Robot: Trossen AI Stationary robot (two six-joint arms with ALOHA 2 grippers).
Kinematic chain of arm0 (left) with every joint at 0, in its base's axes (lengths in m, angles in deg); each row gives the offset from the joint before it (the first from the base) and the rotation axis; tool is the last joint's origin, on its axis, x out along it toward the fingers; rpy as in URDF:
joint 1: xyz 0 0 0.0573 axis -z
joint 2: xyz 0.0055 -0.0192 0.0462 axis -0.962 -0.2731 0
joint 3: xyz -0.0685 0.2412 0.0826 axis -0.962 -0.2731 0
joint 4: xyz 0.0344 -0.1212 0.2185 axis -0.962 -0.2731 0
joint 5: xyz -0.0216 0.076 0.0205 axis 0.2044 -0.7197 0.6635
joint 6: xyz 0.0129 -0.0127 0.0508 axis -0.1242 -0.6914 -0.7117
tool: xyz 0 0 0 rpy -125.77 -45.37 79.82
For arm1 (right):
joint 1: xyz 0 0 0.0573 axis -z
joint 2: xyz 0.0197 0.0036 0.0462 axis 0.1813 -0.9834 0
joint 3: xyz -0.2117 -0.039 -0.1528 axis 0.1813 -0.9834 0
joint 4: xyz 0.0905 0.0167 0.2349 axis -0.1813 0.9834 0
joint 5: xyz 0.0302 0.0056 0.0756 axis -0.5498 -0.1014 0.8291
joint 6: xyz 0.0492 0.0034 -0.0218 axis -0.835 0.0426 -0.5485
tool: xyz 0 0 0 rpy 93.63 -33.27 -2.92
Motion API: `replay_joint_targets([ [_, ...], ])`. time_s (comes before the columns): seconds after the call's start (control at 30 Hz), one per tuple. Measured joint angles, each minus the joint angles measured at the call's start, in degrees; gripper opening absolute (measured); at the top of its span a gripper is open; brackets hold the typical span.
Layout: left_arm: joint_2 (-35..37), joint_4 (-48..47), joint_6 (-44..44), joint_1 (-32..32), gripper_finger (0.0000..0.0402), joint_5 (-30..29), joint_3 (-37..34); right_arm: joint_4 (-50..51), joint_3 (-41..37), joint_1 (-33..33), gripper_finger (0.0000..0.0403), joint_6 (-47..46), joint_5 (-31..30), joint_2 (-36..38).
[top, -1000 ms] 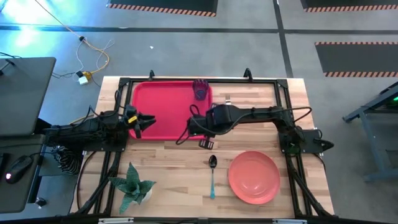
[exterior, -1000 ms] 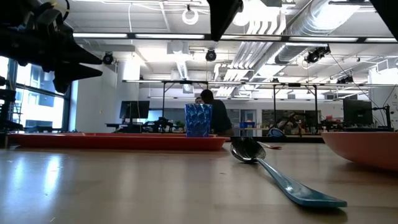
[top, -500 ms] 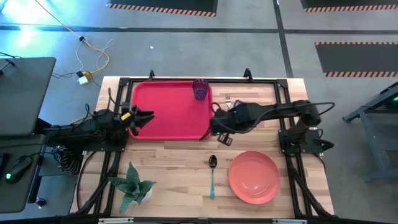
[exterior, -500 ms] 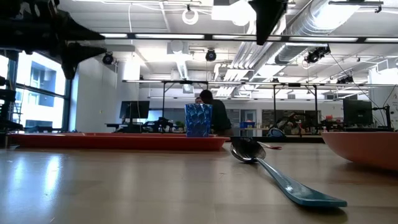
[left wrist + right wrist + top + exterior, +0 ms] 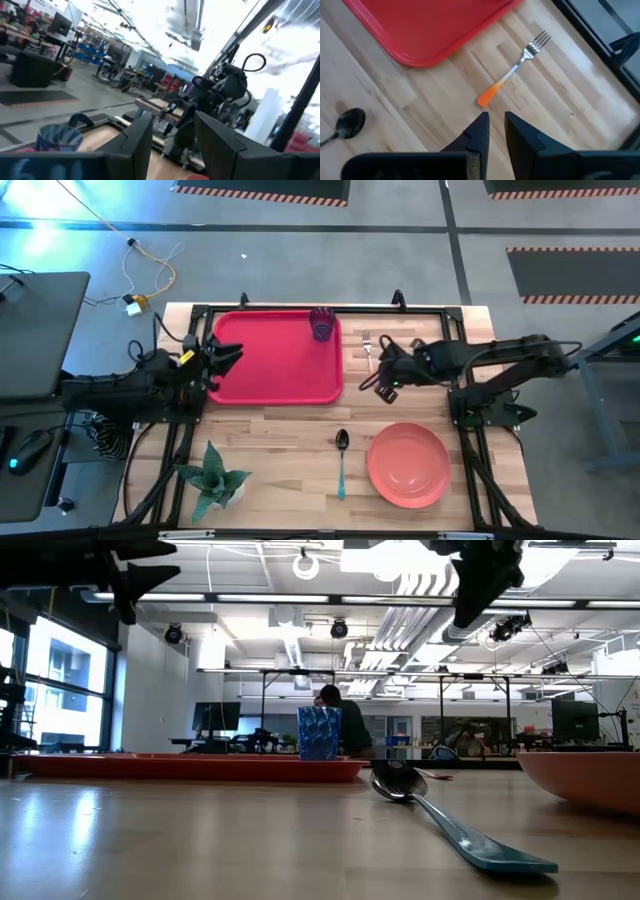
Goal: Pick and place plate/cup/fork/spoon on tray
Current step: Put the orange fork on the left of the red serving tray
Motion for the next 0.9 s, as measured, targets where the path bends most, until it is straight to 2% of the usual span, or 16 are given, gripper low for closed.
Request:
replay_joint_targets([
  [0.17, -8.99, -0.49, -4.51, -0.03, 0.0136, -4.03, 5.89, -4.67, -5.31, 1.43, 0.0053, -0.05, -0.09, 5.08],
  [0.37, -18.08, -3.91, -6.42, -0.28, 0.0138, -5.99, 14.22, -4.39, -6.83, 3.33, 0.0053, 1.08, -0.21, 6.91],
  [0.9, -34.74, -26.84, -6.54, -3.54, 0.0138, -6.06, 41.04, -4.39, -6.83, 7.56, 0.0053, 2.07, -0.20, 6.82],
])
